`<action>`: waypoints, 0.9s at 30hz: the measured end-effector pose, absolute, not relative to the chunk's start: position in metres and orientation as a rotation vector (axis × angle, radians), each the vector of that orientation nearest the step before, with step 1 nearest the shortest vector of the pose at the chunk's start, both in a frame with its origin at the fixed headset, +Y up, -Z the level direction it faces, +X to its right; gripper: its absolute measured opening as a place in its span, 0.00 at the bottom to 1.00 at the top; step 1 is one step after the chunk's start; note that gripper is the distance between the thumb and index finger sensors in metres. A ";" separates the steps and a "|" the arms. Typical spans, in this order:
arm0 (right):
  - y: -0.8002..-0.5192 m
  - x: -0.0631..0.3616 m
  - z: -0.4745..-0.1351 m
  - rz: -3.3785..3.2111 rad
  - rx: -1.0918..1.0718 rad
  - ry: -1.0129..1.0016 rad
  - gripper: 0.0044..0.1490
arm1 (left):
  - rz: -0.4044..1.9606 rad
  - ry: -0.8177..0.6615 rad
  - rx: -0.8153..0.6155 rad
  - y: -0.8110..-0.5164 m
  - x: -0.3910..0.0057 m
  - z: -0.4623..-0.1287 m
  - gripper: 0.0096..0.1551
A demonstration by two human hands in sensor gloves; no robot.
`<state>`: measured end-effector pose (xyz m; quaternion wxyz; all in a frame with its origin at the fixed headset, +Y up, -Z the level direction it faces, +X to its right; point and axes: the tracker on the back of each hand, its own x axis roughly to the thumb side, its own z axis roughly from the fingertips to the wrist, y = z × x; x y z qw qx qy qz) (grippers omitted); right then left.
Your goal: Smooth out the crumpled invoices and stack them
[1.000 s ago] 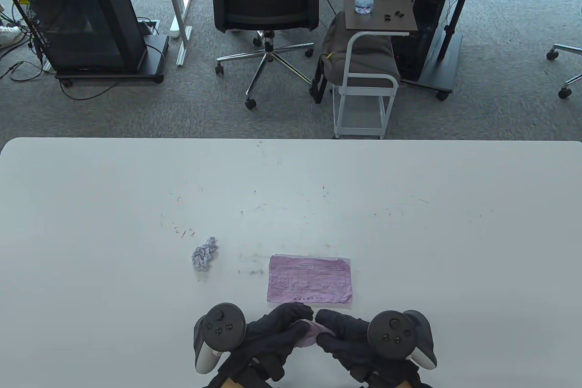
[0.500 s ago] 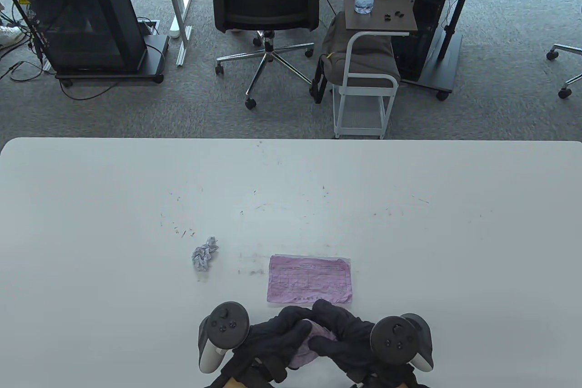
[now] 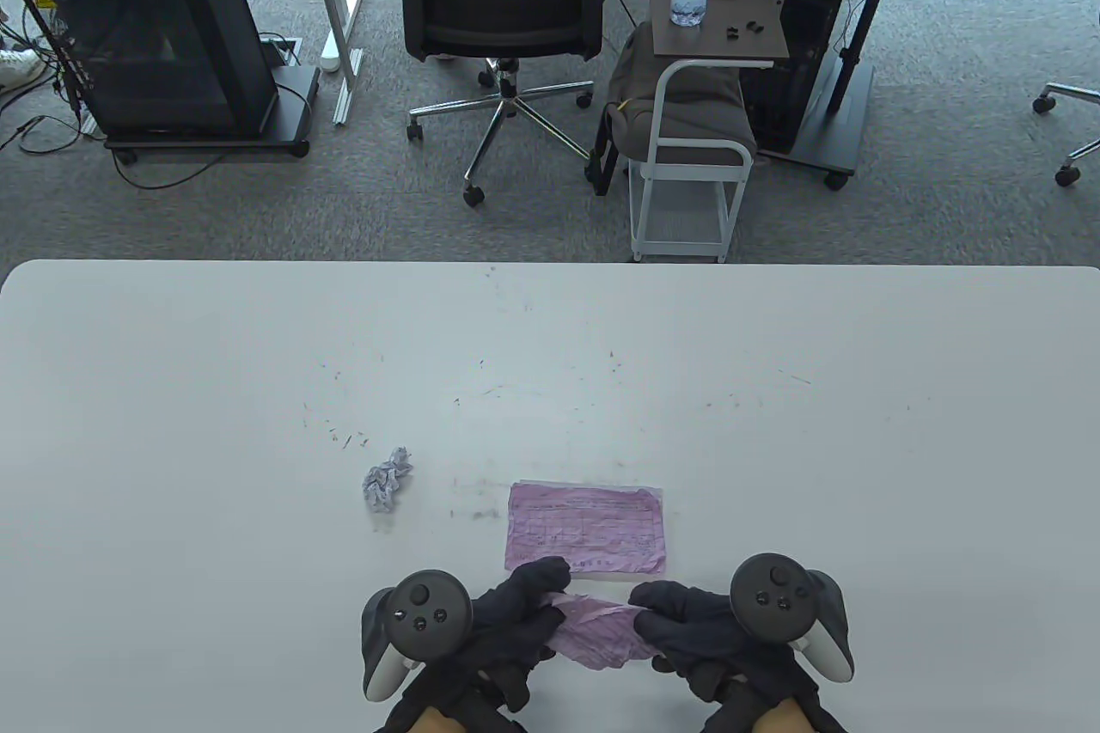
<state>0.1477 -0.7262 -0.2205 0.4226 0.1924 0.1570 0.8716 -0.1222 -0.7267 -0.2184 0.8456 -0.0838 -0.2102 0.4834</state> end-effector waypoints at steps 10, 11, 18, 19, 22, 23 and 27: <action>-0.719 0.109 -0.209 2.241 0.790 0.150 0.57 | 1.139 -0.447 -0.217 -0.728 -0.116 -0.215 0.23; -0.719 0.108 -0.208 2.279 0.765 0.060 0.52 | 1.165 -0.439 -0.234 -0.729 -0.117 -0.216 0.23; -0.720 0.132 -0.215 1.974 0.466 -0.011 0.26 | 1.114 -0.459 -0.250 -0.730 -0.114 -0.217 0.24; -0.721 0.134 -0.215 1.960 0.439 -0.004 0.26 | 1.079 -0.474 -0.240 -0.729 -0.113 -0.216 0.24; -0.724 0.137 -0.216 1.986 0.385 0.048 0.26 | 0.902 -0.536 -0.241 -0.726 -0.107 -0.214 0.24; -0.724 0.138 -0.216 2.009 0.379 0.051 0.25 | 0.873 -0.548 -0.249 -0.725 -0.106 -0.214 0.25; -0.723 0.137 -0.217 2.111 0.438 0.081 0.25 | 0.823 -0.581 -0.230 -0.720 -0.110 -0.212 0.44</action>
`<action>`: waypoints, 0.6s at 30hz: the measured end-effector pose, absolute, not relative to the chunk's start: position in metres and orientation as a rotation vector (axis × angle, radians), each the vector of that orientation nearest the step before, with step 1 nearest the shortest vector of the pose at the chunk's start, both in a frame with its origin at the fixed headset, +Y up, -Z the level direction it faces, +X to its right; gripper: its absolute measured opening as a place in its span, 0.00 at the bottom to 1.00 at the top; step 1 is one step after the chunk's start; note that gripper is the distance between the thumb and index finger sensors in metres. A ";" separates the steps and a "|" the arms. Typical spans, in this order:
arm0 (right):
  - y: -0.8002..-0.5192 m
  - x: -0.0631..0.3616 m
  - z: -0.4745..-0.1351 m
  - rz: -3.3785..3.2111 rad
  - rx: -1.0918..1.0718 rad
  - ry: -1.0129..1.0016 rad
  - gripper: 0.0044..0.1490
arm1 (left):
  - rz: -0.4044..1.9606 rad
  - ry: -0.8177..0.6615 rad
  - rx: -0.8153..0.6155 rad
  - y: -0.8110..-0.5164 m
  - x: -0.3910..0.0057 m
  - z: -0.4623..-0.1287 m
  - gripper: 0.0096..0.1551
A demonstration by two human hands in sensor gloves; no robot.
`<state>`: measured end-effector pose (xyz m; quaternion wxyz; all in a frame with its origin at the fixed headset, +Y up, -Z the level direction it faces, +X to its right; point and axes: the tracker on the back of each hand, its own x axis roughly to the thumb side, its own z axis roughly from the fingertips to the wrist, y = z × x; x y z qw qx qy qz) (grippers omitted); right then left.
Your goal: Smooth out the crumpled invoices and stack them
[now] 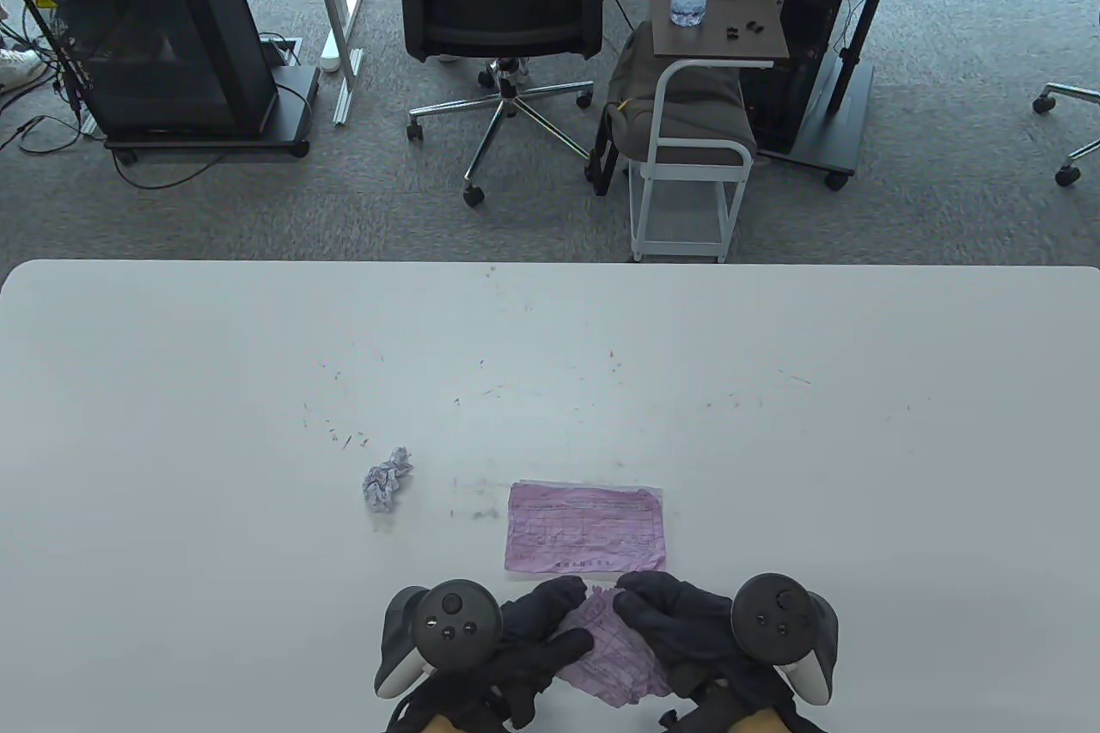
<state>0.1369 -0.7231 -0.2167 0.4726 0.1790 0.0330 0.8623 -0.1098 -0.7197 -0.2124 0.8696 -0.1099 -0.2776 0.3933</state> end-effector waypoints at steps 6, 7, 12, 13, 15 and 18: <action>-0.723 0.119 -0.214 2.044 0.613 0.158 0.26 | 0.830 -0.649 -0.225 -0.717 -0.103 -0.209 0.47; -0.723 0.117 -0.213 2.055 0.621 0.170 0.26 | 0.905 -0.631 -0.235 -0.719 -0.103 -0.211 0.42; -0.727 0.117 -0.215 2.026 0.613 0.229 0.27 | 1.021 -0.587 -0.224 -0.723 -0.109 -0.214 0.25; -0.728 0.117 -0.215 2.009 0.616 0.255 0.29 | 1.007 -0.580 -0.205 -0.722 -0.109 -0.214 0.25; -0.731 0.116 -0.216 2.002 0.618 0.336 0.33 | 0.964 -0.570 -0.163 -0.720 -0.110 -0.214 0.24; -0.738 0.116 -0.218 2.019 0.626 0.491 0.33 | 0.936 -0.533 -0.111 -0.717 -0.116 -0.215 0.24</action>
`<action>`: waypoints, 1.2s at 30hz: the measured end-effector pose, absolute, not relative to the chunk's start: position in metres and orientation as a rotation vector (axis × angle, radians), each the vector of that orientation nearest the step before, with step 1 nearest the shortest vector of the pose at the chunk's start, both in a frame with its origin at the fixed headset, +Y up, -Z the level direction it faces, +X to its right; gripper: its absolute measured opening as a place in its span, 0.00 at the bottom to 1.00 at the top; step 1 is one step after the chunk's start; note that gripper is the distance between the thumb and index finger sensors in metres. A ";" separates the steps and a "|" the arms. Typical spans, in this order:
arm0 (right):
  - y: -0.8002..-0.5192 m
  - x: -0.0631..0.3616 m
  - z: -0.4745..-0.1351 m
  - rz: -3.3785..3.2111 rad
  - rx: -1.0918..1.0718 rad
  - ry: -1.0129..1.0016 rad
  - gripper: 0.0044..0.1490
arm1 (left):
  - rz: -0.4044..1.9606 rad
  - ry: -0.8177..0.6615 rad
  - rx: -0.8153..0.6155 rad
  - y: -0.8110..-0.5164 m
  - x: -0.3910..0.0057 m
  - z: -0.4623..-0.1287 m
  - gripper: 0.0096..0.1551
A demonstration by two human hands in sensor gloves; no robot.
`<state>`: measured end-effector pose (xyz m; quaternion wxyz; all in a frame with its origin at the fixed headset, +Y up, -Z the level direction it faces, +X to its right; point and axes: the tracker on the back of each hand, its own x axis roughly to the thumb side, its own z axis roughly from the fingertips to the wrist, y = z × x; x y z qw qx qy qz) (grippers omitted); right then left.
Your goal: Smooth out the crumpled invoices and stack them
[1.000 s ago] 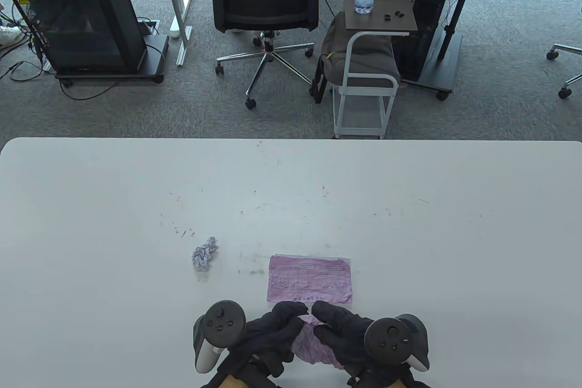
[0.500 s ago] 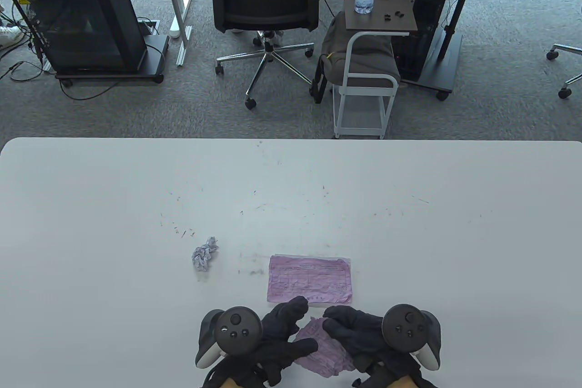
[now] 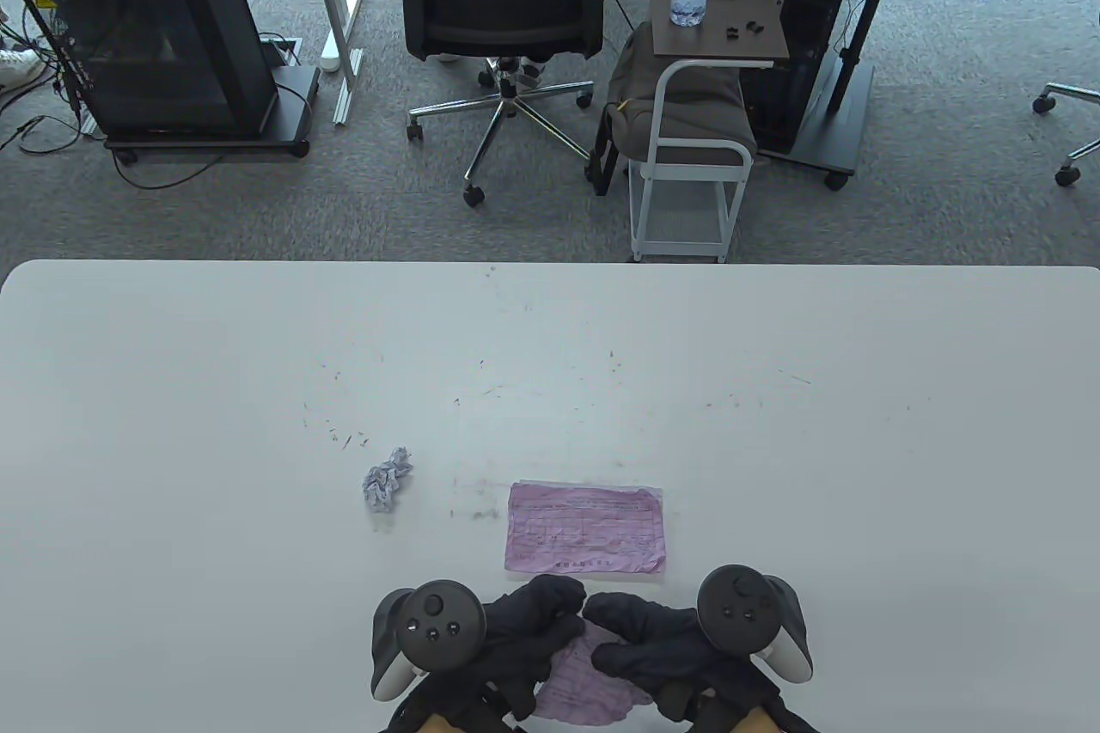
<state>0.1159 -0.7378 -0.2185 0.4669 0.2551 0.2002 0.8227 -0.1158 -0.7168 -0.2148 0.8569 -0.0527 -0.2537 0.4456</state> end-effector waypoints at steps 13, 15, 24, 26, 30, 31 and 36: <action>-0.750 0.149 -0.226 1.938 0.424 0.598 0.26 | 0.791 -0.328 -0.116 -0.733 -0.140 -0.224 0.24; -0.750 0.153 -0.226 1.977 0.393 0.561 0.26 | 0.759 -0.303 -0.132 -0.737 -0.142 -0.225 0.24; -0.760 0.132 -0.221 2.433 0.355 0.643 0.24 | 0.562 -0.268 -0.230 -0.758 -0.138 -0.226 0.35; -0.763 0.129 -0.221 2.508 0.332 0.655 0.24 | 0.597 -0.254 -0.275 -0.761 -0.138 -0.225 0.37; -0.769 0.130 -0.221 2.601 0.249 0.699 0.24 | 0.631 -0.346 -0.287 -0.757 -0.134 -0.224 0.31; -0.771 0.131 -0.222 2.588 0.227 0.710 0.24 | 0.634 -0.386 -0.303 -0.755 -0.130 -0.223 0.28; -0.771 0.131 -0.222 2.578 0.218 0.695 0.24 | 0.421 -0.528 -0.505 -0.760 -0.102 -0.216 0.26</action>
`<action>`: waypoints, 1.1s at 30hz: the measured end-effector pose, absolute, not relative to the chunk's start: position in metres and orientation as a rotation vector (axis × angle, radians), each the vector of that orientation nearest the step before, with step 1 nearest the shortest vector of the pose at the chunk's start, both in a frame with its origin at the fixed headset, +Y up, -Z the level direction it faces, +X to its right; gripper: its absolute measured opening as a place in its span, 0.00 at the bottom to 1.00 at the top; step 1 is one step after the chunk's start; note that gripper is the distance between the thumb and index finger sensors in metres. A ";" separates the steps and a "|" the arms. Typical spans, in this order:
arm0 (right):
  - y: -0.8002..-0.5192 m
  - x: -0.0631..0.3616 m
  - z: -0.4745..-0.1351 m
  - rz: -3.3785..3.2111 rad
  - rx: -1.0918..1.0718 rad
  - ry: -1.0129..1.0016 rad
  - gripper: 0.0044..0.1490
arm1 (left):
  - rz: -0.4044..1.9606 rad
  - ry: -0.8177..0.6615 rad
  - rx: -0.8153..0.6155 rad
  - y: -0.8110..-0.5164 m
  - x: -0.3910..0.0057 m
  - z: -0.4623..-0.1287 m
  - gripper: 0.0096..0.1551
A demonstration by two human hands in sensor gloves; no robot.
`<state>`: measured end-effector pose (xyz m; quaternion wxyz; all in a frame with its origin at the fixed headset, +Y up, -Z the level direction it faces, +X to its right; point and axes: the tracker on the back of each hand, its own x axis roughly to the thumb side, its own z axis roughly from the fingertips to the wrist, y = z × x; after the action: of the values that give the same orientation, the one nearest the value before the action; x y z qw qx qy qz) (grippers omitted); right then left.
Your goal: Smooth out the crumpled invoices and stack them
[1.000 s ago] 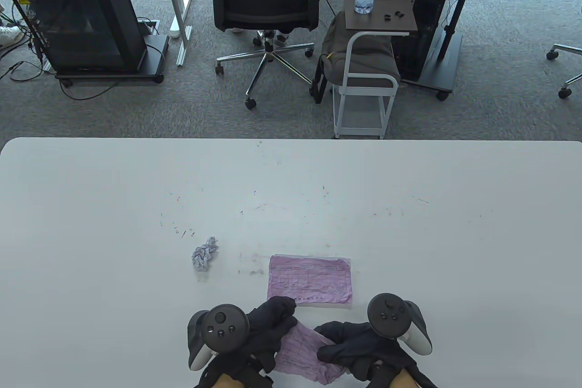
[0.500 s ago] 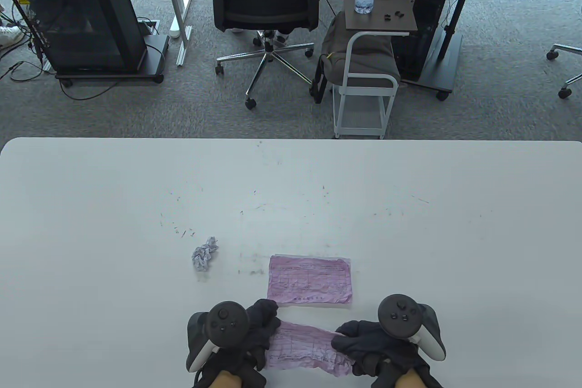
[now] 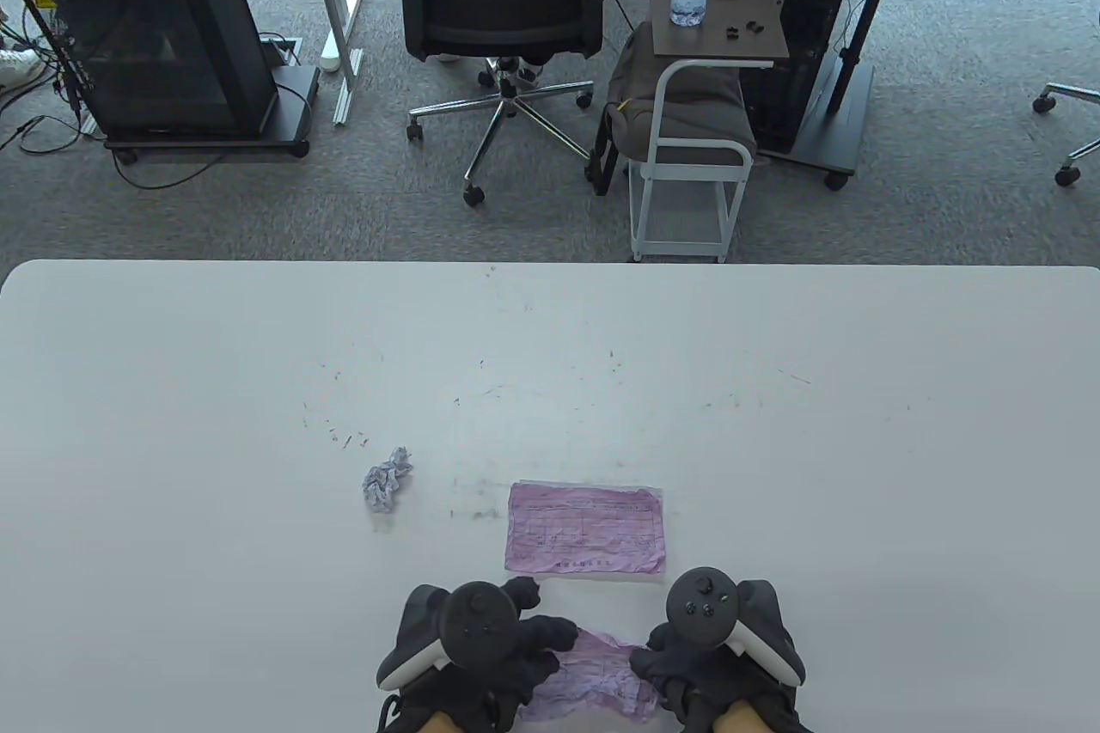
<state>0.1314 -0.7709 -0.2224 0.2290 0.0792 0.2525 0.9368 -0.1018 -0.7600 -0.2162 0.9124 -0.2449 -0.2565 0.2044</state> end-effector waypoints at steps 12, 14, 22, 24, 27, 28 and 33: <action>-0.768 0.135 -0.225 2.689 0.212 0.659 0.24 | 0.145 -0.346 -0.779 -0.787 -0.093 -0.214 0.43; -0.767 0.141 -0.226 2.695 0.171 0.663 0.24 | 0.155 -0.322 -0.787 -0.788 -0.096 -0.216 0.44; -0.760 0.161 -0.225 2.785 0.015 0.534 0.26 | 0.185 -0.310 -0.820 -0.790 -0.102 -0.218 0.47; -0.749 0.160 -0.224 2.792 0.061 0.370 0.29 | 0.193 -0.310 -0.826 -0.790 -0.103 -0.218 0.48; -0.735 0.147 -0.219 2.727 0.335 0.194 0.30 | 0.195 -0.309 -0.832 -0.790 -0.104 -0.218 0.48; -0.730 0.137 -0.215 2.682 0.486 0.150 0.30 | 0.196 -0.310 -0.832 -0.789 -0.104 -0.218 0.48; -0.733 0.077 -0.193 2.631 1.059 0.213 0.26 | 0.204 -0.317 -0.829 -0.790 -0.105 -0.219 0.48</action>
<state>0.0774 -0.7327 -0.1930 0.1482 0.3684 0.0740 0.9148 -0.1046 -0.7901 -0.2187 0.8981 -0.4004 -0.1530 0.0987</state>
